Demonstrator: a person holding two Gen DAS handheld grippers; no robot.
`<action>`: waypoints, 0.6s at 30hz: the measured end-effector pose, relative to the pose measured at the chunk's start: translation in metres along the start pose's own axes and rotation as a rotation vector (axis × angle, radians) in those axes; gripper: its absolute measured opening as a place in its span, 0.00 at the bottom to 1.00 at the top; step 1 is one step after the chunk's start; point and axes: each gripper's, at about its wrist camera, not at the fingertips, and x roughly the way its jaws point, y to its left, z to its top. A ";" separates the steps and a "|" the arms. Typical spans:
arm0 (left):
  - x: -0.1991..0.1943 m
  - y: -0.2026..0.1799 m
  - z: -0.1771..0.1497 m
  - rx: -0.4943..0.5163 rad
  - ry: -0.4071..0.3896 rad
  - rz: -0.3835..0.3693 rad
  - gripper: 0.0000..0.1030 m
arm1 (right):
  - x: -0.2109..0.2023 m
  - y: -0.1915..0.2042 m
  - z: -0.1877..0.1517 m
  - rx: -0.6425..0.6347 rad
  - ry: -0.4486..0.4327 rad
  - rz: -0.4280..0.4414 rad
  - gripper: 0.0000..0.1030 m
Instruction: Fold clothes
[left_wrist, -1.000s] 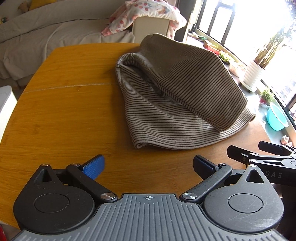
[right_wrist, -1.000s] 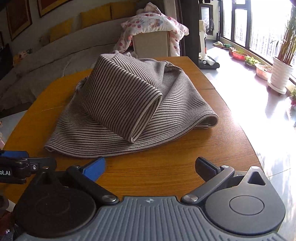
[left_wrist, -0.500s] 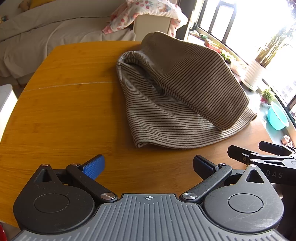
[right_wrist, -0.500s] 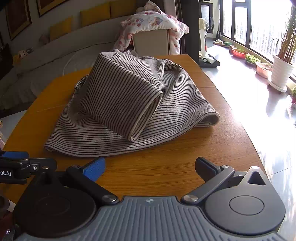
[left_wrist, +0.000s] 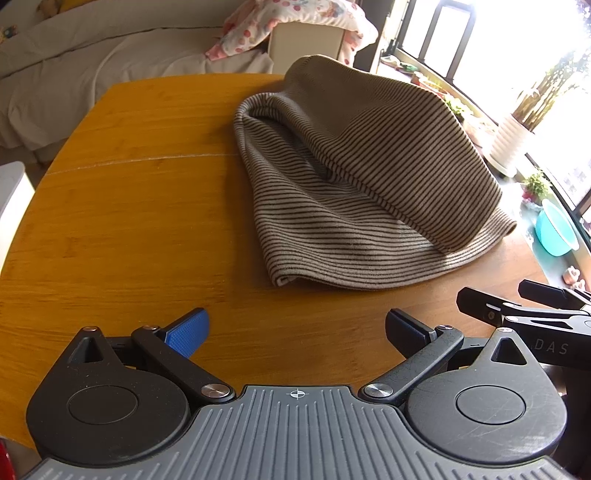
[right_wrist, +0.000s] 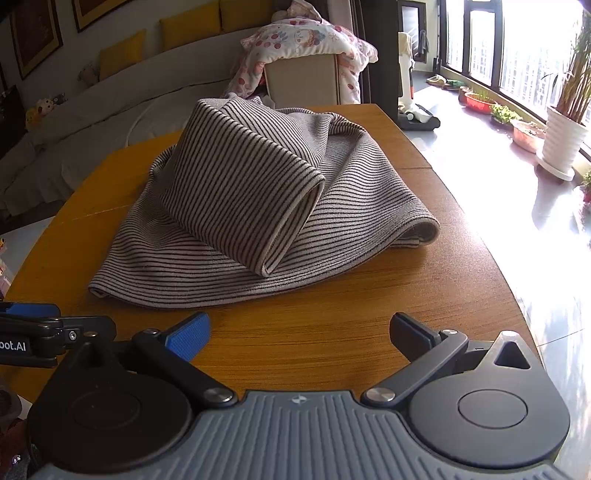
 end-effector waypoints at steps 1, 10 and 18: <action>0.000 0.000 0.000 -0.001 0.001 0.000 1.00 | 0.000 0.000 0.000 0.001 0.001 0.000 1.00; 0.001 -0.001 -0.001 -0.005 0.009 0.003 1.00 | 0.002 0.001 0.000 0.005 0.004 -0.001 1.00; 0.002 0.000 -0.002 -0.007 0.012 0.003 1.00 | 0.003 0.001 -0.002 0.003 0.006 0.000 1.00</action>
